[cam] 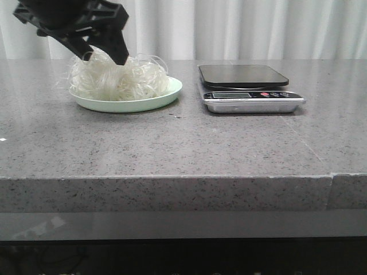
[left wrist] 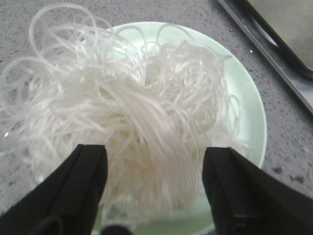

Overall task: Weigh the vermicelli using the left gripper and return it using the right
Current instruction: 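Lower the left gripper onto the vermicelli pile and close it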

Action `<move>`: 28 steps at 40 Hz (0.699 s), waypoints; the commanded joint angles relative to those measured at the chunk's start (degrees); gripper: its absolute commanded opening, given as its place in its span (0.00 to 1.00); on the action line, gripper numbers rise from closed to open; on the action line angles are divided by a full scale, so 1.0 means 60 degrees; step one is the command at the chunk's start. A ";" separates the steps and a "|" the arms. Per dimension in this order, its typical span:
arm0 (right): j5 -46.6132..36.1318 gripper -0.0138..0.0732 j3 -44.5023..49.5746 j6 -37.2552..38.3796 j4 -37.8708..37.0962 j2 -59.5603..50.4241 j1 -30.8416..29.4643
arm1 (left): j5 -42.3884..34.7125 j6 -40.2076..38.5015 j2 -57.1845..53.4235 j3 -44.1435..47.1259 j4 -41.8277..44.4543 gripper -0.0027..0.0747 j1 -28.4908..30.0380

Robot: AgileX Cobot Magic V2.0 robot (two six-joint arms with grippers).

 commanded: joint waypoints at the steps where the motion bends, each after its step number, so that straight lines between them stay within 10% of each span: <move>1: -0.0593 0.84 -0.0336 -0.0055 0.0022 0.0018 0.0018 | -0.0604 0.0010 0.0086 -0.0664 -0.0163 0.67 -0.0054; 10: -0.0593 0.84 -0.0336 -0.0055 0.0022 0.0018 0.0018 | -0.0569 0.0010 0.0713 -0.0974 -0.0142 0.67 -0.0054; 28: -0.0593 0.84 -0.0336 -0.0055 0.0022 0.0018 0.0018 | -0.0334 0.0010 0.0808 -0.0996 -0.0150 0.24 -0.0054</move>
